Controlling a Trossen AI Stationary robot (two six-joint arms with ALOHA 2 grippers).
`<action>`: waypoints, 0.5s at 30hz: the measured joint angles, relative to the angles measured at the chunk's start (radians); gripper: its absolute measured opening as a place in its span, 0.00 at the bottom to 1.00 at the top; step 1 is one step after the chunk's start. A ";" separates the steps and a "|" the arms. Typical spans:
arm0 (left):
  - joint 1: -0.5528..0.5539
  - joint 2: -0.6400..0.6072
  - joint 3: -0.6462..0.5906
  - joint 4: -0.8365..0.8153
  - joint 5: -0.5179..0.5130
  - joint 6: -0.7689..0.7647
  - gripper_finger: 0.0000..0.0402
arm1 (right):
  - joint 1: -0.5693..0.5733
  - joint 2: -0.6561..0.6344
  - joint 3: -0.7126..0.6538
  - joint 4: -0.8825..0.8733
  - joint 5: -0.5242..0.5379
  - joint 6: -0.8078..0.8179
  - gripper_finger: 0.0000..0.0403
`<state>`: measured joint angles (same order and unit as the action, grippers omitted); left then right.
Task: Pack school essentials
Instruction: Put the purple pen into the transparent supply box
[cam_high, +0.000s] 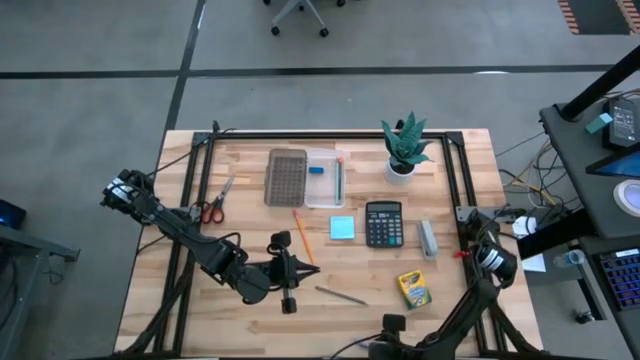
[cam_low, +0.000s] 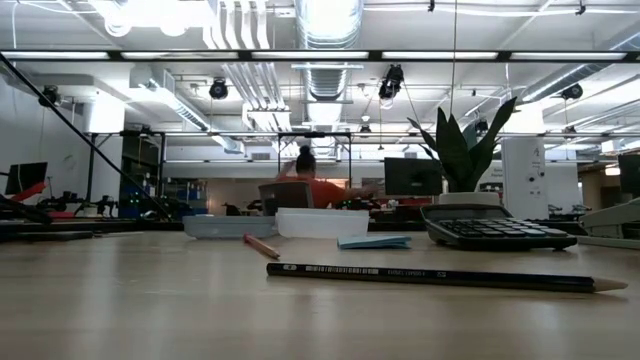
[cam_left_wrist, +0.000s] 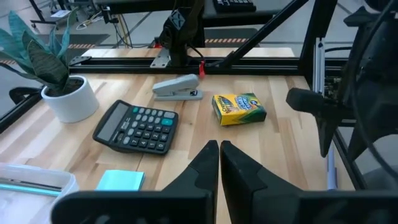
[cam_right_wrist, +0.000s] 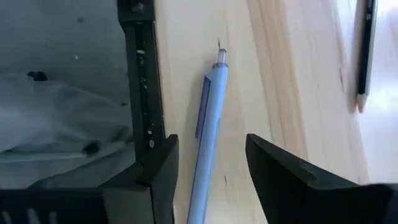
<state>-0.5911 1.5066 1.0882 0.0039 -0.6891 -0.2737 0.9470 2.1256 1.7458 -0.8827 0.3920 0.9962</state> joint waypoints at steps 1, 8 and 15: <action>0.000 0.000 0.000 0.000 0.000 0.000 0.00 | 0.000 0.003 0.000 -0.003 0.000 0.000 0.43; 0.000 0.000 0.000 -0.001 0.000 0.001 0.00 | 0.004 0.020 -0.001 -0.022 -0.002 -0.001 0.43; 0.000 0.000 0.000 -0.001 -0.001 0.003 0.00 | 0.004 0.036 -0.021 -0.019 0.003 -0.001 0.42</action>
<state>-0.5911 1.5066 1.0882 0.0032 -0.6898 -0.2711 0.9512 2.1619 1.7245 -0.9014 0.3955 0.9952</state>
